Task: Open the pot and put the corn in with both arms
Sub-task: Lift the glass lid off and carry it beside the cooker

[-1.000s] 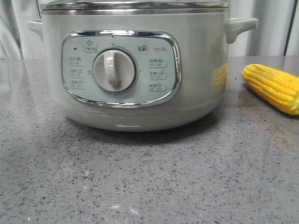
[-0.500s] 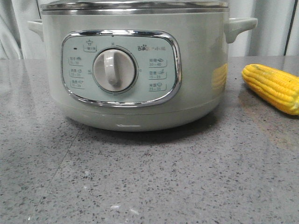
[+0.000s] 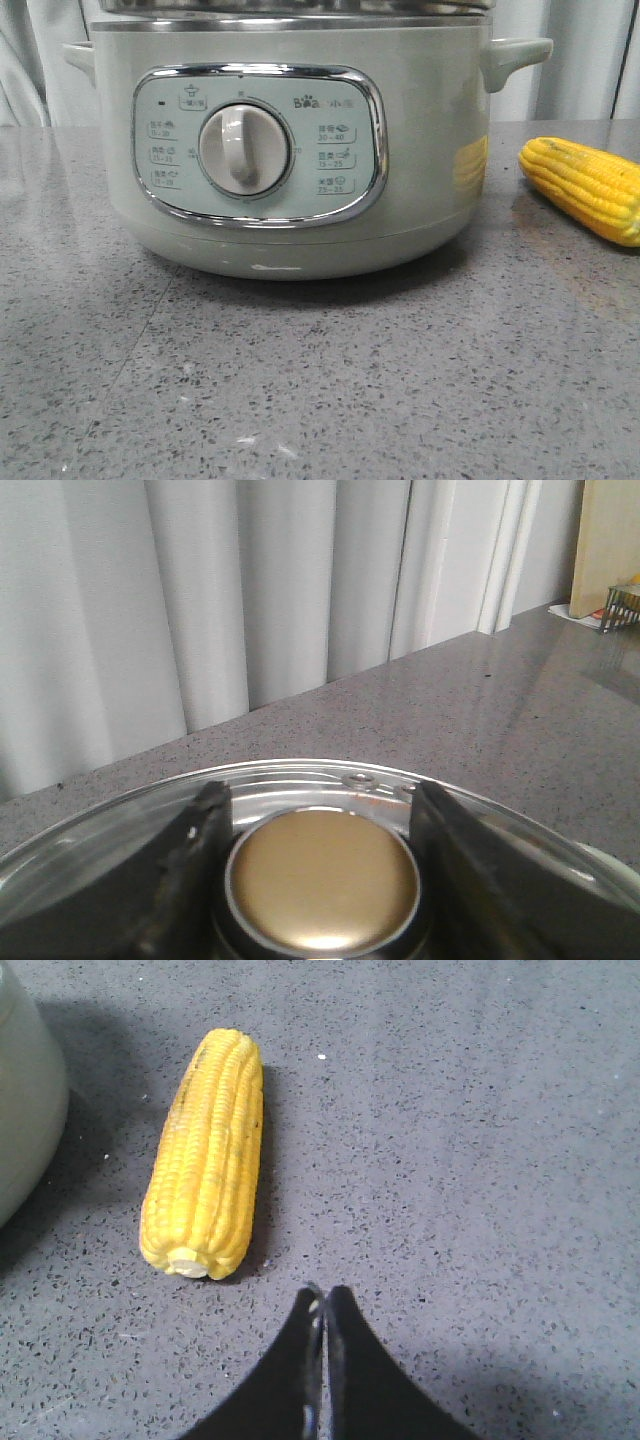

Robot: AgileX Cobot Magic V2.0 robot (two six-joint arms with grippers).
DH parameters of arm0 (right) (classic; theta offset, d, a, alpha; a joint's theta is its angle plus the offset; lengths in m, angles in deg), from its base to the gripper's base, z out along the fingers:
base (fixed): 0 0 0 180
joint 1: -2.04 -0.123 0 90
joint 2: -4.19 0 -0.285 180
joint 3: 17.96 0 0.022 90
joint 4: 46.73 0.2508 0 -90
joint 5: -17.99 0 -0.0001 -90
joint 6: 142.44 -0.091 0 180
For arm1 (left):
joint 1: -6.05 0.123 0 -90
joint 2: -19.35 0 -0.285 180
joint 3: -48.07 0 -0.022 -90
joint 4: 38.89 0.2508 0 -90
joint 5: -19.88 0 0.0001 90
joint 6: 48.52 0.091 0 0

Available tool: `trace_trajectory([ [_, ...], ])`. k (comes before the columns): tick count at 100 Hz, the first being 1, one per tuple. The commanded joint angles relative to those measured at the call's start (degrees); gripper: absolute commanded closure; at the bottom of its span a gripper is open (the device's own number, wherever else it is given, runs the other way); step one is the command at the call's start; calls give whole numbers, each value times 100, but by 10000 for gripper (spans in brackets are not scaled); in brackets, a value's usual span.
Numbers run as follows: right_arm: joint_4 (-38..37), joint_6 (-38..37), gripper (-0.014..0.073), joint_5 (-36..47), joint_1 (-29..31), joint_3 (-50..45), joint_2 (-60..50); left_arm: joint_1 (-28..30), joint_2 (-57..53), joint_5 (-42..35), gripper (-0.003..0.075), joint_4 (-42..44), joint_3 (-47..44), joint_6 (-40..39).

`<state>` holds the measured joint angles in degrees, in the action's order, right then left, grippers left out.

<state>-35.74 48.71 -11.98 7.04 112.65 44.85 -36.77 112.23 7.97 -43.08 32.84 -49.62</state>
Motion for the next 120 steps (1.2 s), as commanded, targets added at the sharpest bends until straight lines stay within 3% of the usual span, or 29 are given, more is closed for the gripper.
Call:
trace_trajectory([
  [1,32,33,657,405,29,172,66,-8,-452,-694,741,71,551,-45],
  [22,32,33,657,405,29,172,66,169,-994,-532,741,88,701,110],
  [43,32,33,657,426,29,172,66,781,-1603,459,741,184,486,154],
  [55,32,33,657,453,29,172,66,1165,-2105,459,741,212,-45,165],
  [85,32,33,657,475,29,172,66,2118,-3811,-517,741,212,-2062,165],
  [120,32,33,657,531,29,172,66,3208,-5352,-327,741,-109,-3722,165],
])
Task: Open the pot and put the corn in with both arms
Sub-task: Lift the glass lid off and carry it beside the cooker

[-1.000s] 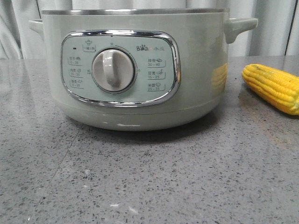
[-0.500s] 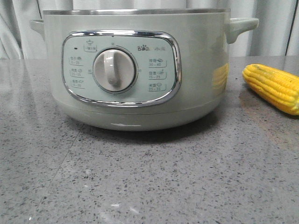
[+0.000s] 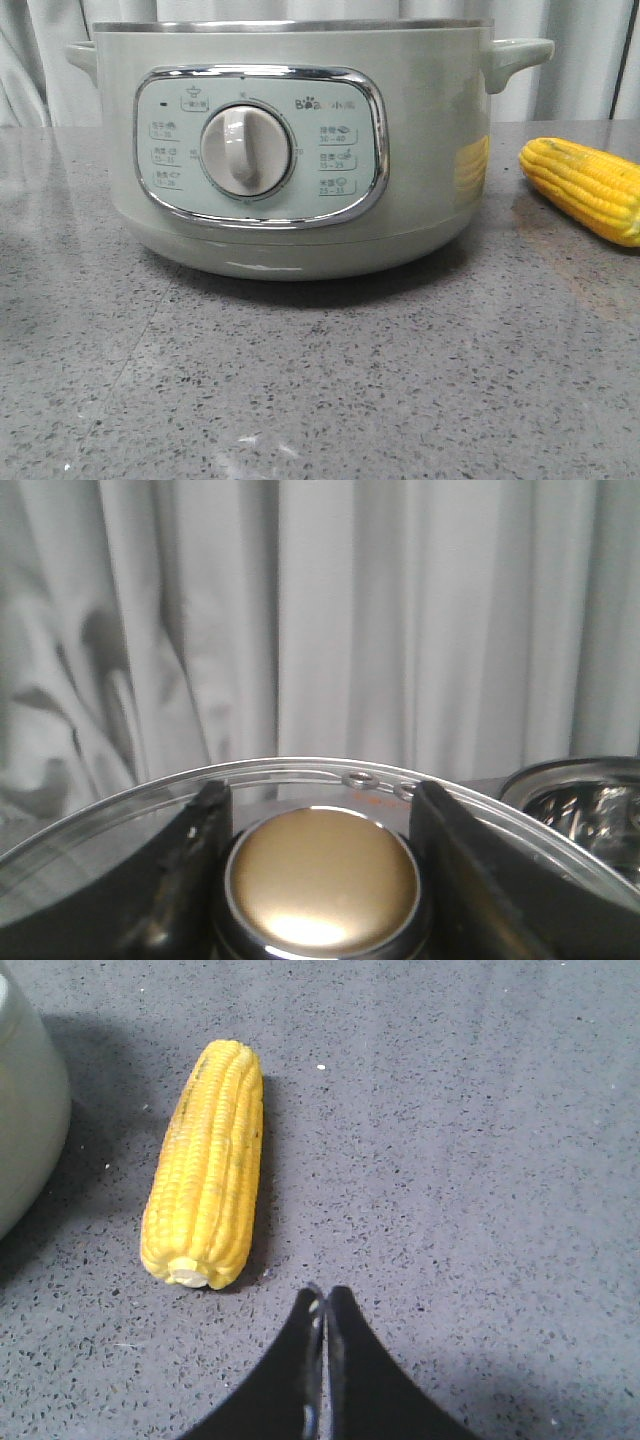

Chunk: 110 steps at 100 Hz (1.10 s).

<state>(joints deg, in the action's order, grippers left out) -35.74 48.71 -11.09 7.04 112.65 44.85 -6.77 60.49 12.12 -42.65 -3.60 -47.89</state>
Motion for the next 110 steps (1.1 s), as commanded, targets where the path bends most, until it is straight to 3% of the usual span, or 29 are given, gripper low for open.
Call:
trace_trajectory([
  [1,32,33,657,442,29,172,66,239,-180,-743,741,-166,-133,-8],
  [21,32,33,657,442,29,172,66,362,-180,-831,741,-468,-713,-63],
  [56,32,33,657,442,29,172,66,-159,710,-1210,741,-468,-868,-63],
  [110,32,33,657,442,29,172,66,-285,2751,-2971,741,-468,-858,-63],
])
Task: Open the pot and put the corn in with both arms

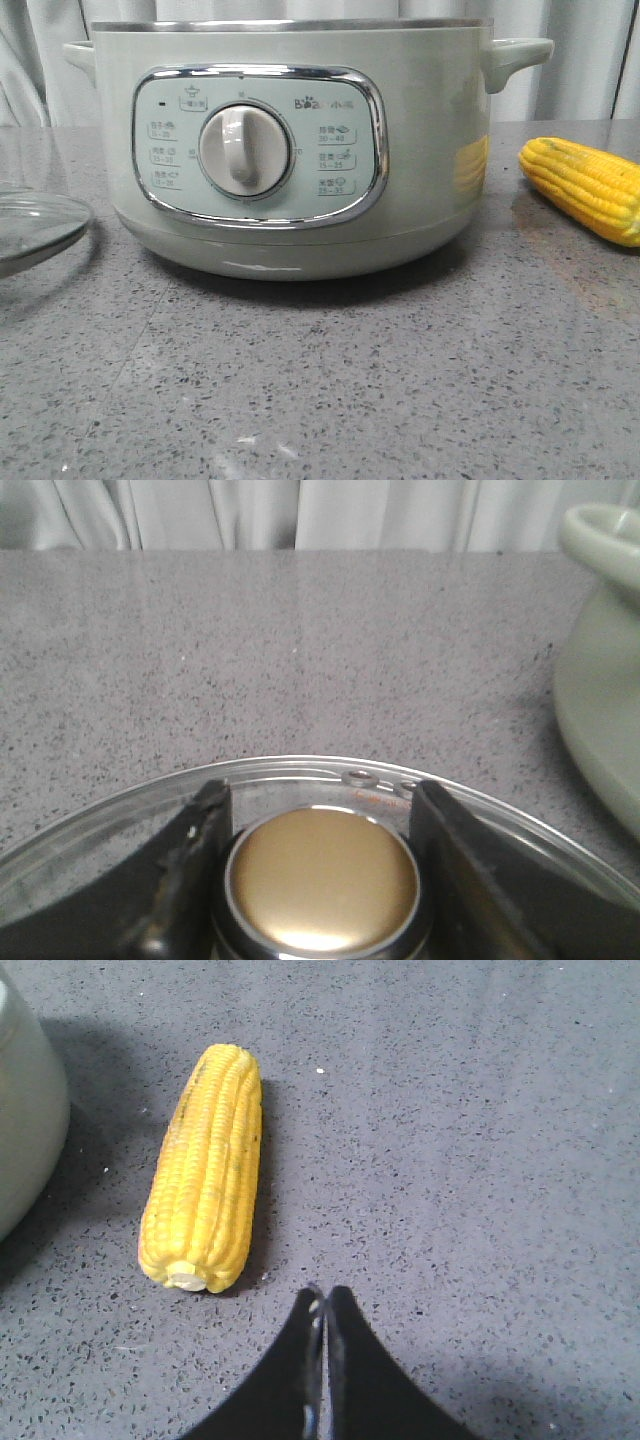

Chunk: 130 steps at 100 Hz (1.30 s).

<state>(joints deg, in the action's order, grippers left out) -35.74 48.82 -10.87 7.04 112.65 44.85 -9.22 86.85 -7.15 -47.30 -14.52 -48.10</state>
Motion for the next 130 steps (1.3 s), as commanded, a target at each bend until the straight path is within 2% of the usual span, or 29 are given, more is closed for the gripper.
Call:
trace_trajectory([
  [1,32,22,657,420,29,172,66,-40,146,-1068,741,-3,235,-42],
  [52,32,22,657,420,29,172,66,-40,435,-1118,736,781,235,-113],
  [57,32,22,657,420,29,172,66,-40,435,-1118,716,841,235,-247],
  [64,32,22,657,420,29,172,66,-40,435,-1118,650,874,235,-282],
  [79,32,22,657,420,29,172,66,-40,435,-1118,405,841,235,-383],
  [86,32,22,657,420,29,172,66,-40,435,-1118,344,841,235,-454],
  [114,32,22,657,677,29,172,66,-40,400,-1251,339,841,246,-500],
  [130,114,22,657,768,29,185,97,-40,-87,-1318,342,841,255,-509],
])
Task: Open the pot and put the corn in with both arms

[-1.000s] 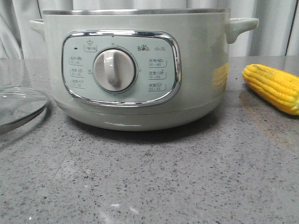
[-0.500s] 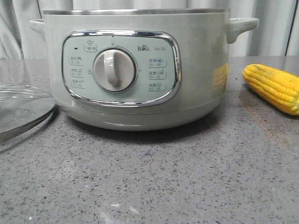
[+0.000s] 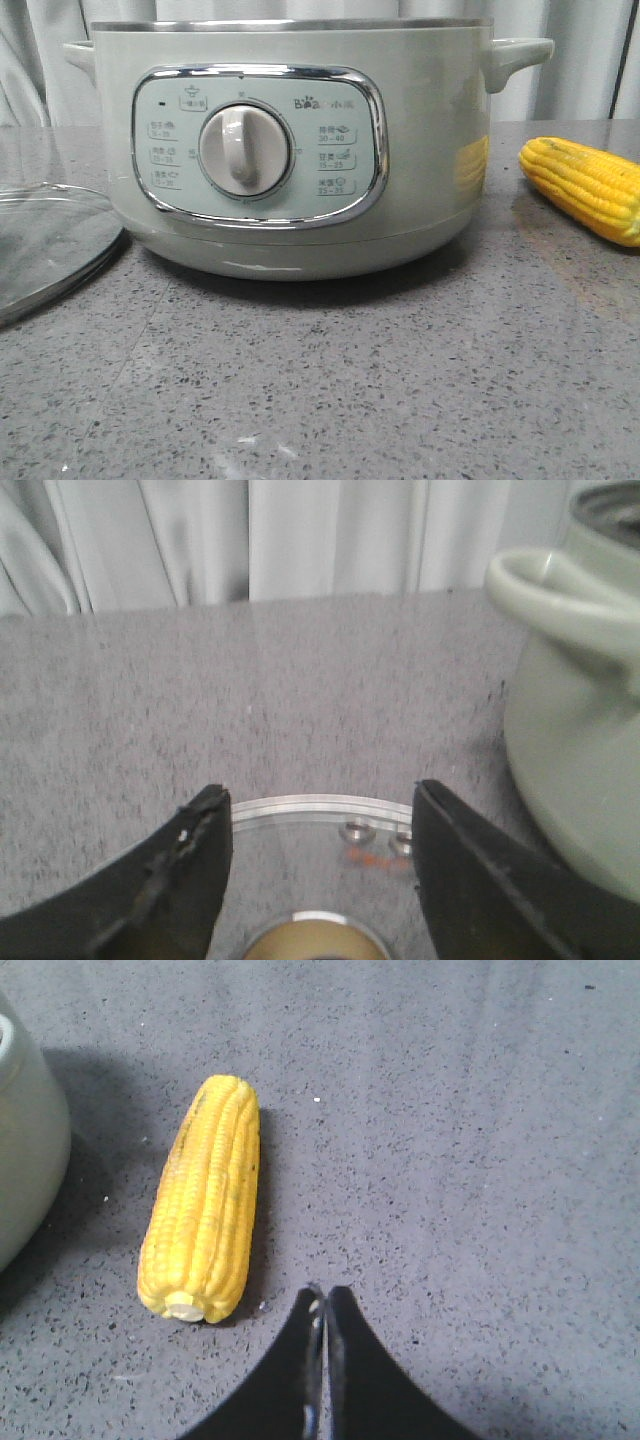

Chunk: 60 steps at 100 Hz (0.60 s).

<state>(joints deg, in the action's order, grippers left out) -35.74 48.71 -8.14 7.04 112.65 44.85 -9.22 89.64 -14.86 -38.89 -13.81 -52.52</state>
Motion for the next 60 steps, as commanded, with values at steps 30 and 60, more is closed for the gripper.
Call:
trace_trajectory([
  [30,409,33,281,-795,-16,1130,1431,-40,-2139,82,342,32,246,-66],
  [60,757,33,221,-1675,-487,2538,3333,-40,-2709,611,342,32,296,-66],
])
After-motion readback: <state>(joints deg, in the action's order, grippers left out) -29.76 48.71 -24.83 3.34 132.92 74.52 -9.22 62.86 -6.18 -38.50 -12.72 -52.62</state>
